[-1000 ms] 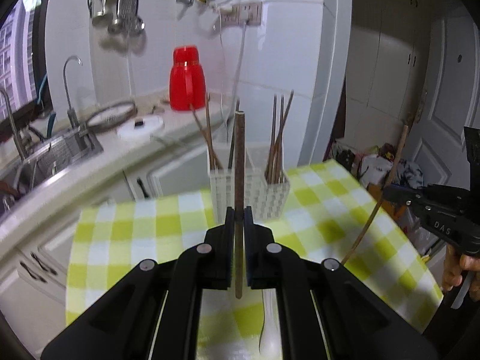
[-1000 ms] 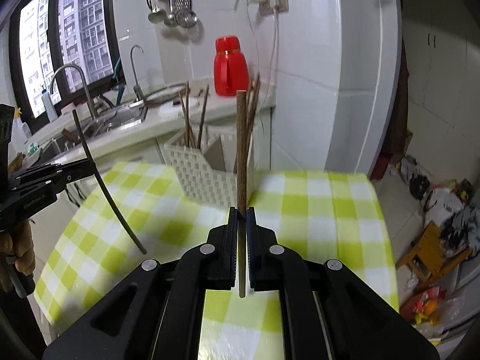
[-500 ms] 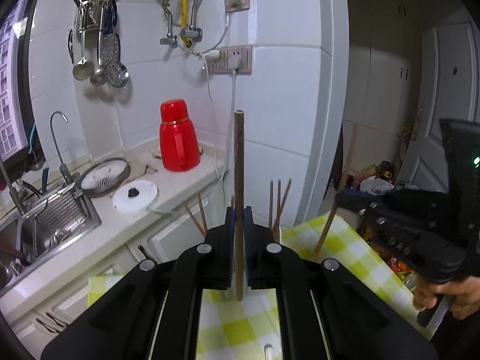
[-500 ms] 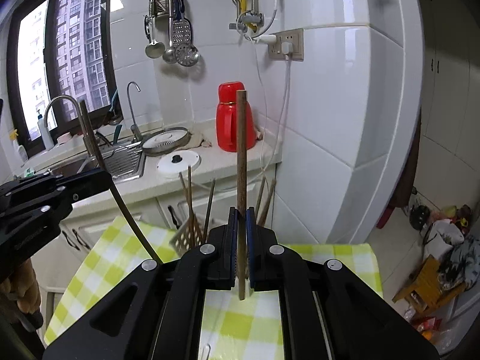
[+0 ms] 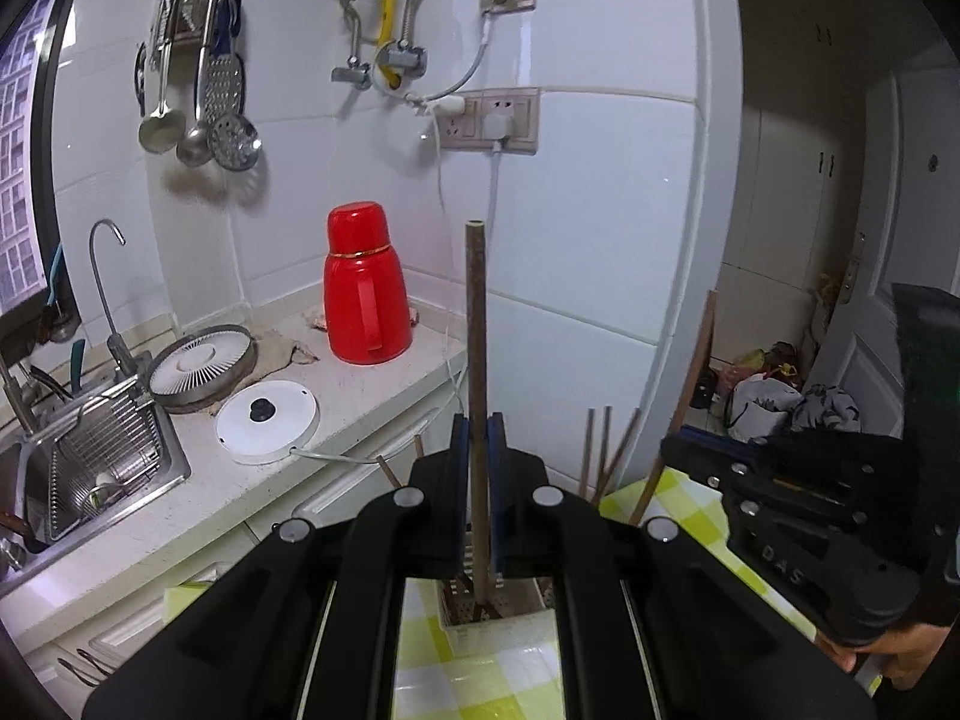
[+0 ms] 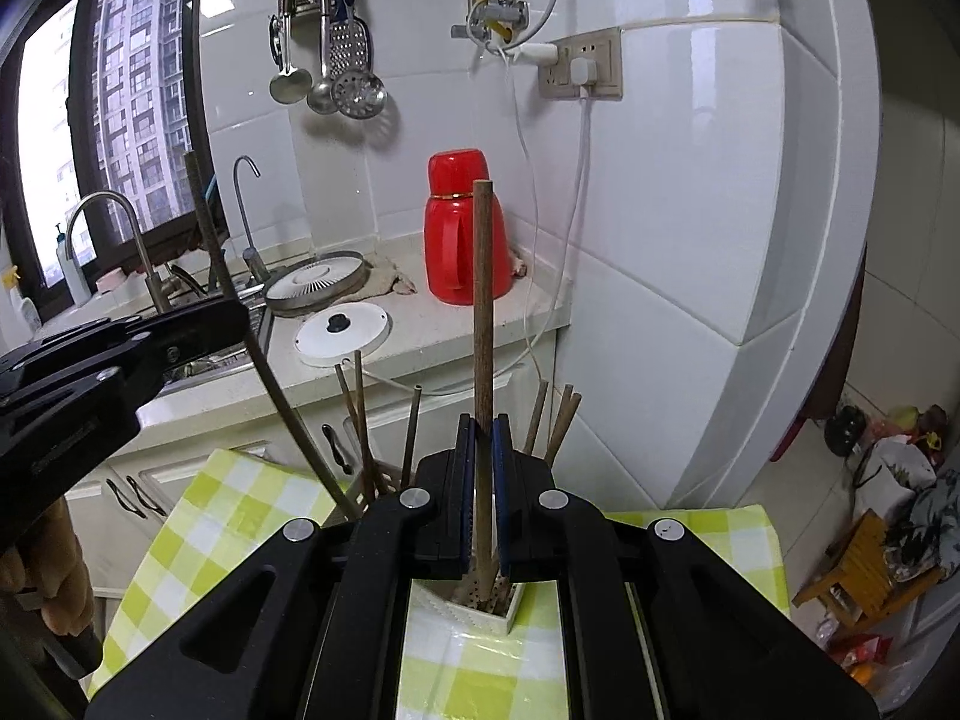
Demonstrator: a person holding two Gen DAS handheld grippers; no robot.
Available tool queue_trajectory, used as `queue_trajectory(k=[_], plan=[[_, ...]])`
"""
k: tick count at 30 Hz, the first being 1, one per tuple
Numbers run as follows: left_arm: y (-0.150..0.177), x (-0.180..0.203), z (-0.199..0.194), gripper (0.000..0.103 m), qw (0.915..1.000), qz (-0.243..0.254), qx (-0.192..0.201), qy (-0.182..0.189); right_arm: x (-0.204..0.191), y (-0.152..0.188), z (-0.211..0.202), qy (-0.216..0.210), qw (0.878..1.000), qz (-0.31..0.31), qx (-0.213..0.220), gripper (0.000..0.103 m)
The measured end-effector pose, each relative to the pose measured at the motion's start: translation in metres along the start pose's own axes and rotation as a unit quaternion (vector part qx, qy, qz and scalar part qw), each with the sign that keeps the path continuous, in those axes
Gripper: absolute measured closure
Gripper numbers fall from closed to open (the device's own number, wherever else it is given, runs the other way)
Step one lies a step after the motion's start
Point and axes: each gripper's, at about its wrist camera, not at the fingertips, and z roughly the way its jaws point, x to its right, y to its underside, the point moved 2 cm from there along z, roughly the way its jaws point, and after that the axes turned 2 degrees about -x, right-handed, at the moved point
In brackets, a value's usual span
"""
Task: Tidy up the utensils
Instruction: 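Lower the chopsticks into the basket and open both tools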
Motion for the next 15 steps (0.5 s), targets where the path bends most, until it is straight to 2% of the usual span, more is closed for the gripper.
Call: queue_trajectory(k=[15], plan=[[0.038, -0.003, 0.06, 0.097, 0.9995, -0.007, -0.032, -0.001, -0.001, 0.013, 0.038, -0.002, 1.0, 0.008, -0.02, 0.097]])
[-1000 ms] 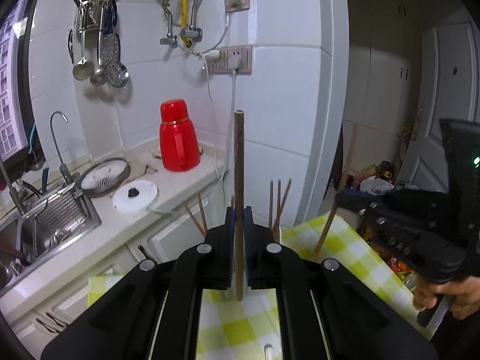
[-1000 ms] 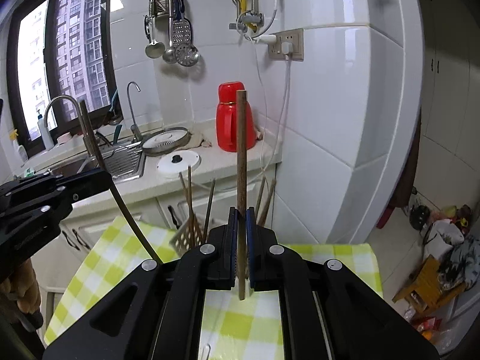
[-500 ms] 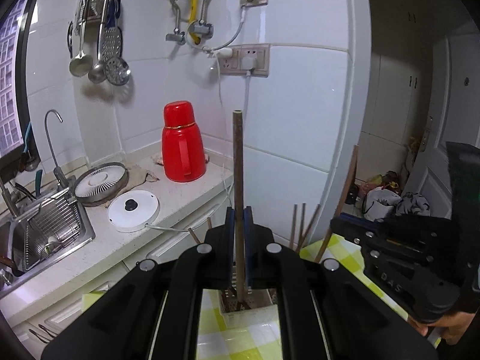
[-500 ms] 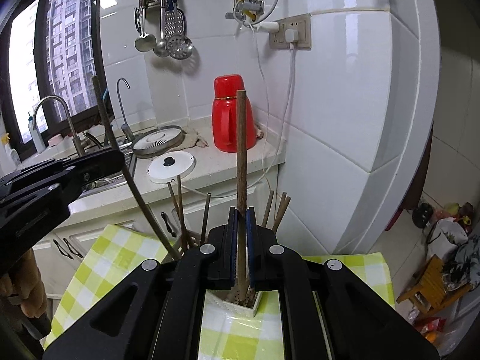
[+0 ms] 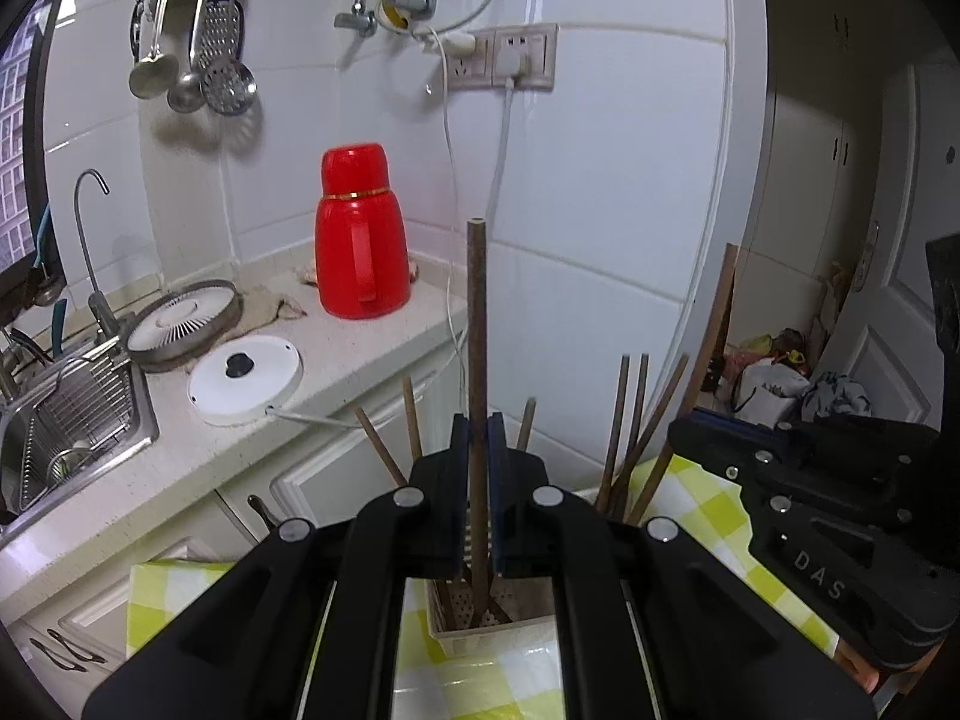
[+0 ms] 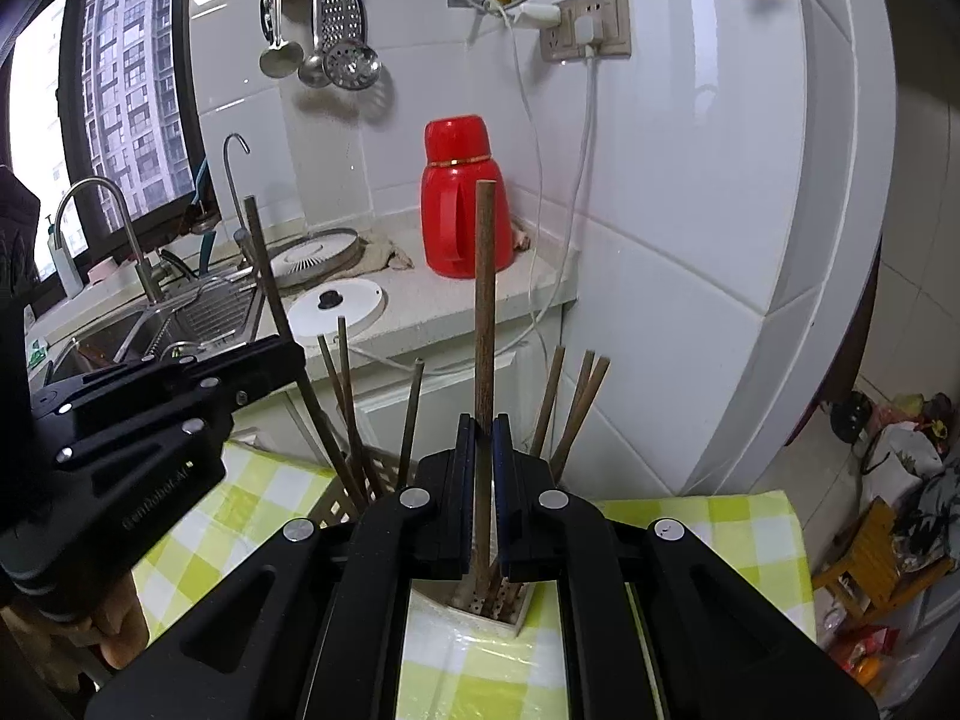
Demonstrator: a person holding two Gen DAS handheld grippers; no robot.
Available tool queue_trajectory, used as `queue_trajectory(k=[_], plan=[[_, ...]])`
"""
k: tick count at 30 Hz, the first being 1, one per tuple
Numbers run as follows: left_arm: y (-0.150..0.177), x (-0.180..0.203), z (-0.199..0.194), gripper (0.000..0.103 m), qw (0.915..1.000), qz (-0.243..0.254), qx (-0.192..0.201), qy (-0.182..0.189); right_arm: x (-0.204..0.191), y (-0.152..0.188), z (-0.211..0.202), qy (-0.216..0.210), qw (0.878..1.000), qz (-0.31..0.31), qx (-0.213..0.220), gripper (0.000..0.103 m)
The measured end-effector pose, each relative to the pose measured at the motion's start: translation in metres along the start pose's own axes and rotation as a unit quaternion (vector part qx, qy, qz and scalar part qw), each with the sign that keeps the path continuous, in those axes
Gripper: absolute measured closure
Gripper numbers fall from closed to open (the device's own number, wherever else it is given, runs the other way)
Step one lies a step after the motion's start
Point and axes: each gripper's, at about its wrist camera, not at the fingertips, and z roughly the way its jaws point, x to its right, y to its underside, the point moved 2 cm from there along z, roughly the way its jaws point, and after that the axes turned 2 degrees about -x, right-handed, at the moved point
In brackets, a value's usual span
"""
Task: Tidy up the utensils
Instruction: 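Lower the chopsticks into the basket and open both tools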
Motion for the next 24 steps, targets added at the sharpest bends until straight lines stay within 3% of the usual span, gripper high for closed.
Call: queue_trajectory(k=[8, 17, 20, 22, 23, 24], plan=[[0.018, 0.005, 0.018, 0.097, 0.9995, 0.005, -0.031, -0.001, 0.002, 0.015, 0.017, -0.006, 1.0, 0.006, -0.029, 0.097], [0.033, 0.005, 0.052, 0.096, 0.9945, 0.01, -0.104, 0.004, 0.004, 0.025, 0.036, 0.003, 0.998, 0.006, -0.056, 0.096], [0.033, 0.003, 0.056, 0.092, 0.9944, 0.007, -0.105, 0.003, 0.005, 0.023, 0.036, 0.01, 0.998, 0.002, -0.058, 0.091], [0.032, 0.002, 0.053, 0.08, 0.9951, 0.005, -0.099, 0.004, 0.008, 0.022, 0.033, 0.015, 0.998, 0.002, -0.055, 0.082], [0.031, 0.002, 0.051, 0.075, 0.9955, 0.004, -0.095, 0.003, 0.009, 0.022, 0.031, 0.016, 0.998, 0.001, -0.053, 0.073], [0.031, 0.001, 0.048, 0.074, 0.9958, 0.004, -0.091, 0.005, 0.01, 0.021, 0.028, 0.015, 0.999, -0.002, -0.05, 0.066]])
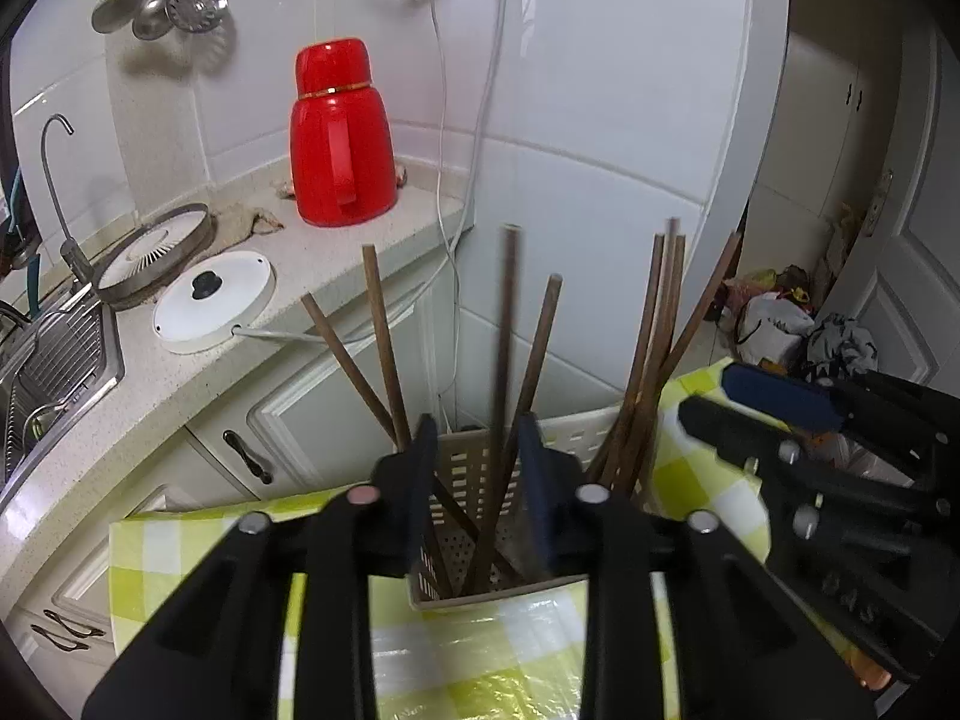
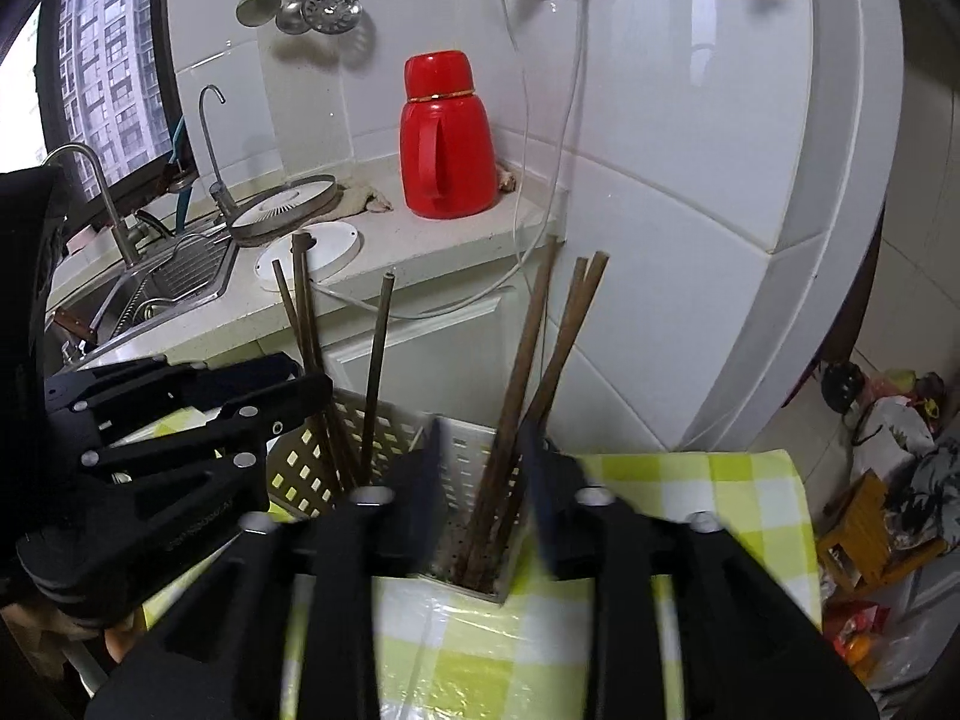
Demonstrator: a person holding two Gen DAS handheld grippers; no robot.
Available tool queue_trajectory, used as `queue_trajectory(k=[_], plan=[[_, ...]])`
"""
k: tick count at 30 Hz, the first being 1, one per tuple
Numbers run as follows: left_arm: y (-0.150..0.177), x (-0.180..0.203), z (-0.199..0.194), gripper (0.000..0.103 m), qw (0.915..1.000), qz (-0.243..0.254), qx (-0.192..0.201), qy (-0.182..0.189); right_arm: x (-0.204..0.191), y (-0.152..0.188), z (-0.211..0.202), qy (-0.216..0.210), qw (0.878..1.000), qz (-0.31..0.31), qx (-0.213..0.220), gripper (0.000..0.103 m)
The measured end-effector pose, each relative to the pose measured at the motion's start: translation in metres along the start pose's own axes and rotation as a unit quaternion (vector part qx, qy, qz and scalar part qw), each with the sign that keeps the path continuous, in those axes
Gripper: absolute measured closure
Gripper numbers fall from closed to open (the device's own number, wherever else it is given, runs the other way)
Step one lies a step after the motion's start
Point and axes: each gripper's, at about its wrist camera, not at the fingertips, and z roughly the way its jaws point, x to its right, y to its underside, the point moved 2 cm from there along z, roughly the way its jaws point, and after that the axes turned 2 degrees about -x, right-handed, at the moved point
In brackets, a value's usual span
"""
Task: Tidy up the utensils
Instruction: 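Lower the chopsticks into the basket and open both tools, then move both tools down to the two white spoons on the cloth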
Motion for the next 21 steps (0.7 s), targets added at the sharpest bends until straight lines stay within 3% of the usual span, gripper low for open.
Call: queue_trajectory(k=[6, 11, 14, 21], plan=[[0.003, -0.003, -0.024, 0.074, 0.9998, -0.005, 0.021, 0.001, 0.012, 0.008, -0.02, 0.008, 1.0, 0.002, 0.016, 0.064], [0.031, -0.008, -0.055, 0.073, 0.999, -0.015, 0.04, 0.015, 0.027, 0.037, -0.037, 0.011, 1.0, 0.01, 0.019, 0.059], [0.061, -0.011, -0.069, 0.067, 0.9986, -0.021, 0.038, 0.029, 0.038, 0.074, -0.043, 0.01, 1.0, 0.019, 0.007, 0.056], [0.161, -0.005, -0.079, 0.067, 0.9987, -0.035, 0.003, 0.037, 0.04, 0.181, -0.043, 0.005, 0.998, 0.033, -0.046, 0.052]])
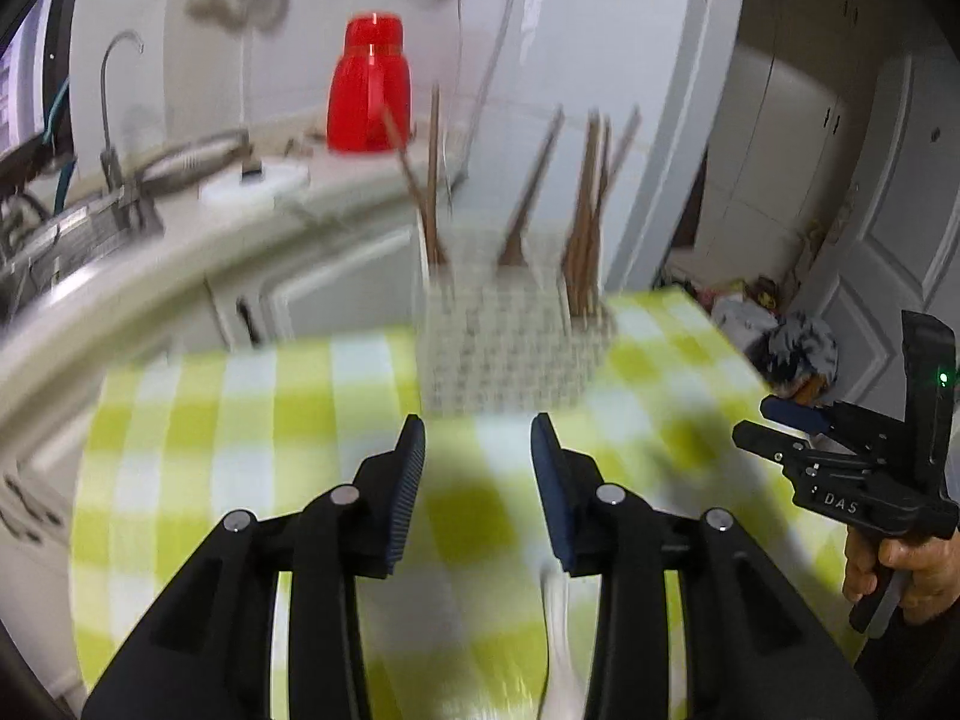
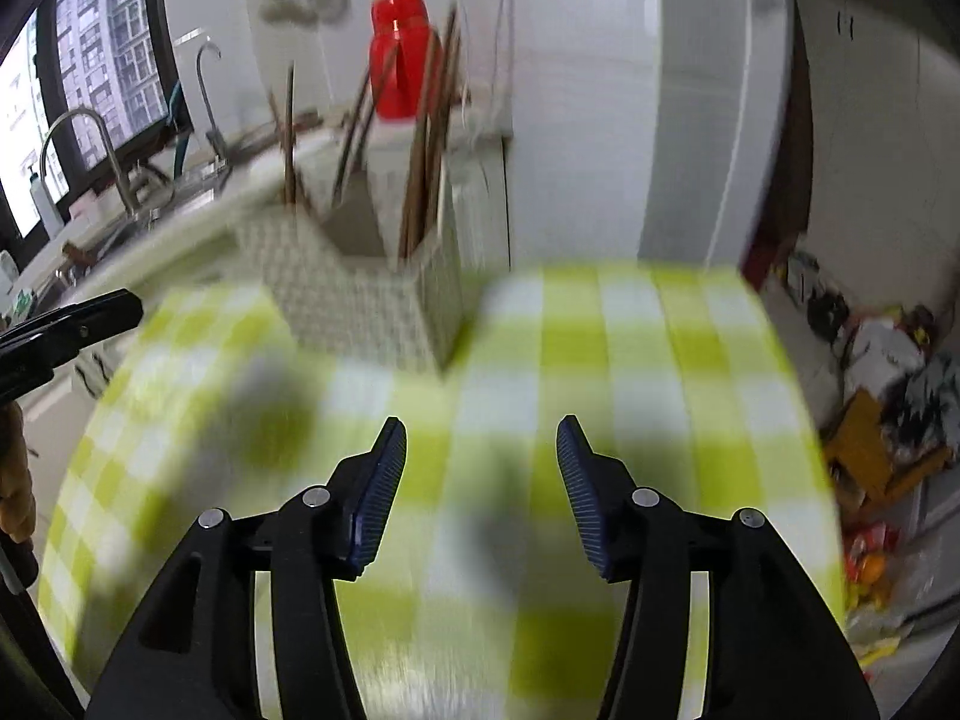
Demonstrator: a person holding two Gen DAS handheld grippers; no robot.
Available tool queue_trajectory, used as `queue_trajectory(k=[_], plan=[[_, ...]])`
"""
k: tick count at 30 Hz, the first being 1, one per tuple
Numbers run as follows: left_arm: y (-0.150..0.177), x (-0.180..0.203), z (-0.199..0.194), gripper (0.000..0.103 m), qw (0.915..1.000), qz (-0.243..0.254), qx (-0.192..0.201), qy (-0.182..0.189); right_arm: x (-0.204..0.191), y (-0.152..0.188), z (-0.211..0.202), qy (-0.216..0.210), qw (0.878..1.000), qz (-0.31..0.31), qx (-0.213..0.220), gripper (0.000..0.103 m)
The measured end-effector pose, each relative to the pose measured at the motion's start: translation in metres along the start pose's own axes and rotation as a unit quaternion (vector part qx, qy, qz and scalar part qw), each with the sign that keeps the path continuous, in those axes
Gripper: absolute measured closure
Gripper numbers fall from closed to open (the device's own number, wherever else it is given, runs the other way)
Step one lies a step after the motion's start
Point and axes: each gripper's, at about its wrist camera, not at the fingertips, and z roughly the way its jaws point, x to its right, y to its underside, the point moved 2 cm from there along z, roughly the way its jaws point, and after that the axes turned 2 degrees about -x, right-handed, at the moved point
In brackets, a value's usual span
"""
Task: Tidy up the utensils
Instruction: 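Move both tools down to the two white spoons on the cloth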
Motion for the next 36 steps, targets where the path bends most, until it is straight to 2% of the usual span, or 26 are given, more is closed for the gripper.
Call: queue_trajectory(k=[3, 6, 10, 18, 27, 28, 30, 36], plan=[[0.052, 0.007, 0.006, 0.068, 0.9996, -0.004, -0.028, -0.009, 0.001, 0.041, 0.005, -0.001, 1.0, 0.005, -0.027, 0.052], [0.086, 0.016, 0.014, 0.068, 0.9986, -0.005, -0.053, -0.006, 0.002, 0.07, 0.004, -0.005, 0.999, 0.007, -0.046, 0.052], [0.115, 0.029, 0.029, 0.074, 0.9966, 0.0, -0.082, -0.001, 0.005, 0.082, -0.004, -0.003, 0.999, 0.009, -0.048, 0.051], [0.126, 0.052, 0.058, 0.078, 0.9933, 0.026, -0.113, -0.004, 0.006, 0.086, -0.01, -0.019, 0.999, 0.002, -0.046, 0.049], [0.116, 0.061, 0.076, 0.079, 0.9903, 0.058, -0.121, -0.035, 0.001, 0.09, -0.01, -0.033, 0.998, -0.007, -0.053, 0.045], [0.116, 0.064, 0.078, 0.08, 0.9897, 0.065, -0.12, -0.042, 0.0, 0.091, -0.01, -0.034, 0.998, -0.009, -0.054, 0.044], [0.115, 0.065, 0.079, 0.089, 0.9888, 0.074, -0.119, -0.051, -0.002, 0.091, -0.01, -0.037, 0.998, -0.012, -0.054, 0.044], [0.114, 0.06, 0.077, 0.089, 0.9905, 0.059, -0.121, -0.028, -0.012, 0.09, -0.01, -0.047, 0.997, -0.021, -0.056, 0.044]])
